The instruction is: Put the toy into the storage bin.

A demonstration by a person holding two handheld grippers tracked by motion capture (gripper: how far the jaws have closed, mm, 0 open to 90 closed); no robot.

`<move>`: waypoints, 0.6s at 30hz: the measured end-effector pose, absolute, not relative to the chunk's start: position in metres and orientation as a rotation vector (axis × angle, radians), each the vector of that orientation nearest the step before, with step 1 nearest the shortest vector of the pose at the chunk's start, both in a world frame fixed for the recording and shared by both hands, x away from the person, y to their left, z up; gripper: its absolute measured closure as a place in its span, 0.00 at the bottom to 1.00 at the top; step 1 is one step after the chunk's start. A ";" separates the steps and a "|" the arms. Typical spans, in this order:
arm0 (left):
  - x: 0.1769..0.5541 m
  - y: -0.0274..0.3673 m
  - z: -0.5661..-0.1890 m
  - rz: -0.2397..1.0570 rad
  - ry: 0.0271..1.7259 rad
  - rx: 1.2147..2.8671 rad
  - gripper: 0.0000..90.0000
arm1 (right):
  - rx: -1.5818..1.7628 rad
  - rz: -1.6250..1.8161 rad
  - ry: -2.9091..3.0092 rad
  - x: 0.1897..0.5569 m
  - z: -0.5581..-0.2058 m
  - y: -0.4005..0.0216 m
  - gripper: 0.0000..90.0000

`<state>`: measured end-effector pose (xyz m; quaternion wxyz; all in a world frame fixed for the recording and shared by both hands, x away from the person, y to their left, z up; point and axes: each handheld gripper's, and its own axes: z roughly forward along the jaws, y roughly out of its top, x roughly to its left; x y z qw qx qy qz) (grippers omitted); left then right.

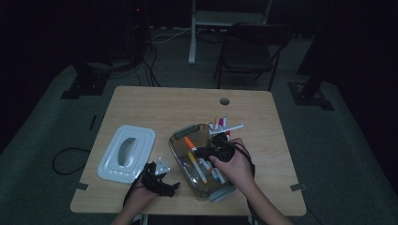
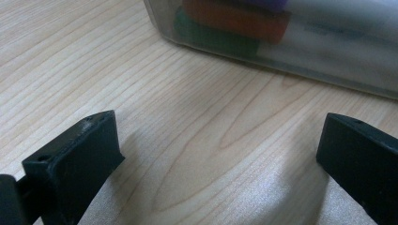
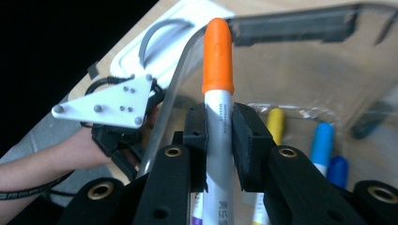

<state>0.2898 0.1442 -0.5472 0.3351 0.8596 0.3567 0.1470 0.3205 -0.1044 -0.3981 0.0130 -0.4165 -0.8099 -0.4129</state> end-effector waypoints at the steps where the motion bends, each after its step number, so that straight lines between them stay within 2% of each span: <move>1: 0.290 0.144 -0.547 0.384 0.931 2.243 0.01 | -1.288 -1.272 -2.523 0.321 -0.401 -0.101 0.85; 18: 0.290 0.144 -0.547 0.383 0.928 2.247 0.01 | -1.239 -0.934 -2.609 0.335 -0.436 -0.056 0.85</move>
